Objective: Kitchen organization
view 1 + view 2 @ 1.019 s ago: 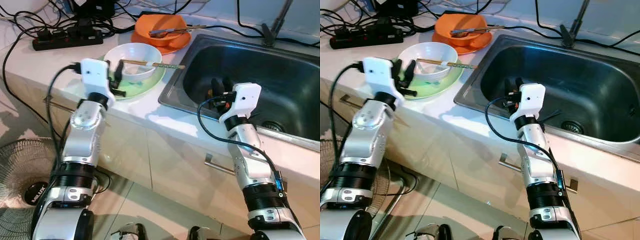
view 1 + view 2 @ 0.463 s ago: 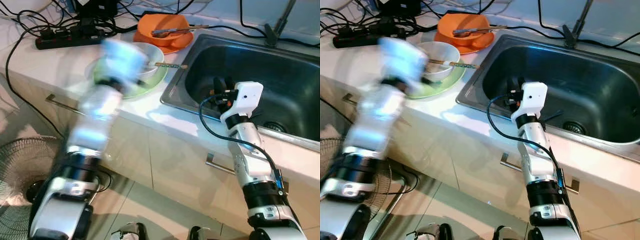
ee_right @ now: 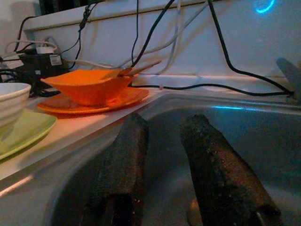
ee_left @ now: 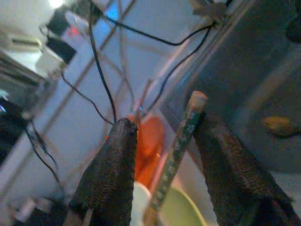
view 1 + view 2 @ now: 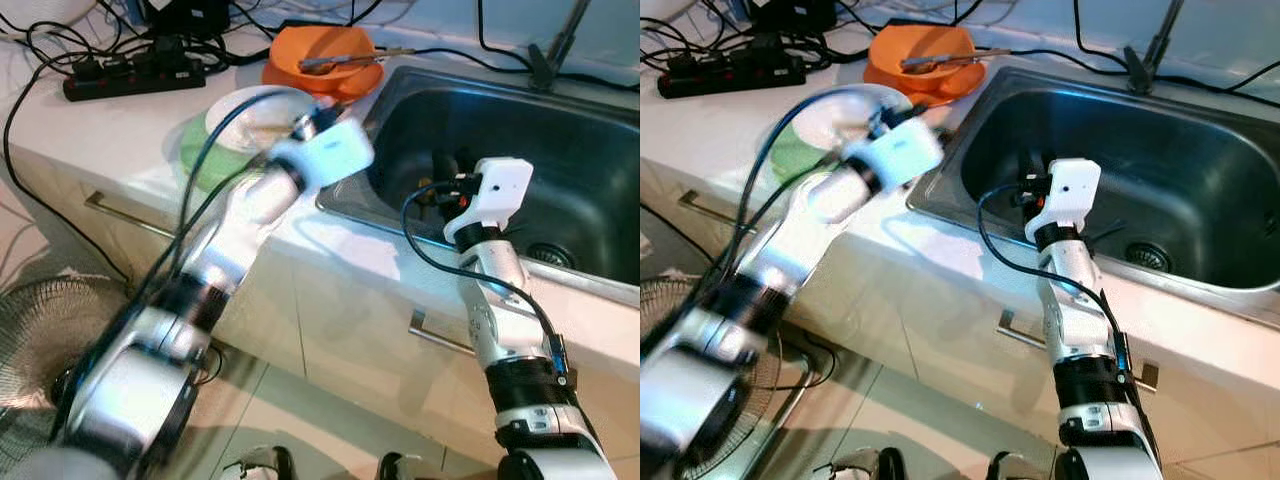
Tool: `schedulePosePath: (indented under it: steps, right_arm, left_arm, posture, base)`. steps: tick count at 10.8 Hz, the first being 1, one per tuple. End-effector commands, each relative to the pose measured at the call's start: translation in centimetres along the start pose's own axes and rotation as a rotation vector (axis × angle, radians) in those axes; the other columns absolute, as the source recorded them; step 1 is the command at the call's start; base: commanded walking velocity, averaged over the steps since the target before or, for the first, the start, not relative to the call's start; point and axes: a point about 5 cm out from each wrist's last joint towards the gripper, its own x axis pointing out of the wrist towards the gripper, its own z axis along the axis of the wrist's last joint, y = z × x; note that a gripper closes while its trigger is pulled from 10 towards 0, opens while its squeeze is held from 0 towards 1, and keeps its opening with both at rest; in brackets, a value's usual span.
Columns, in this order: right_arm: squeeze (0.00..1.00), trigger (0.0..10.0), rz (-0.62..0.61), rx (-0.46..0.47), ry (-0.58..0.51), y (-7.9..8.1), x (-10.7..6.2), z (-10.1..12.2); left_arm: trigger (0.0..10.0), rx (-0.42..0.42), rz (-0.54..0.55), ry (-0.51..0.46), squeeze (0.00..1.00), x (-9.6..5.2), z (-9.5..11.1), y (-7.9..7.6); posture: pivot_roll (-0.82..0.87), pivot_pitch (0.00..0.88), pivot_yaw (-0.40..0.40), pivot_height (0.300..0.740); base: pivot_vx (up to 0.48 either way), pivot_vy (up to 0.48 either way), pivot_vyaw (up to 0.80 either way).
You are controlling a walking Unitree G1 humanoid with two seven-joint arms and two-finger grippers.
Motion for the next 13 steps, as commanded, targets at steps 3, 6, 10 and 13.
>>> schedulePosePath:
  steps: [3, 6, 10, 13]
  right_arm:
    - [0.0, 10.0, -0.022, 0.018, 0.019, -0.1, -0.2, -0.6]
    - [0.0, 10.0, -0.03, 0.022, 0.019, -0.3, -0.2, -0.6]
    - [0.0, 10.0, -0.034, 0.028, 0.019, -0.2, -0.3, -0.6]
    - [0.0, 10.0, -0.04, 0.023, 0.016, -0.4, -0.3, -0.5]
  left_arm:
    - [10.0, 0.063, -0.052, 0.007, 0.0, 1.0, 0.0, -0.6]
    - [10.0, 0.043, -0.07, 0.013, 0.0, 1.3, -0.3, -0.9]
    - [10.0, 0.078, 0.012, 0.062, 0.0, 2.6, -0.5, 0.0]
    - [0.0, 0.063, 0.023, 0.106, 0.0, 3.0, -1.0, -0.4]
  posture:
    - [0.02, 0.069, 0.067, 0.74]
    - [0.02, 0.077, 0.067, 0.74]
    - [0.01, 0.078, 0.066, 0.74]
    - [0.0, 0.079, 0.068, 0.74]
  base:
    - [0.0, 0.0, 0.0]
    - [0.0, 0.0, 0.0]
    - [0.0, 0.0, 0.0]
    - [0.0, 0.0, 0.0]
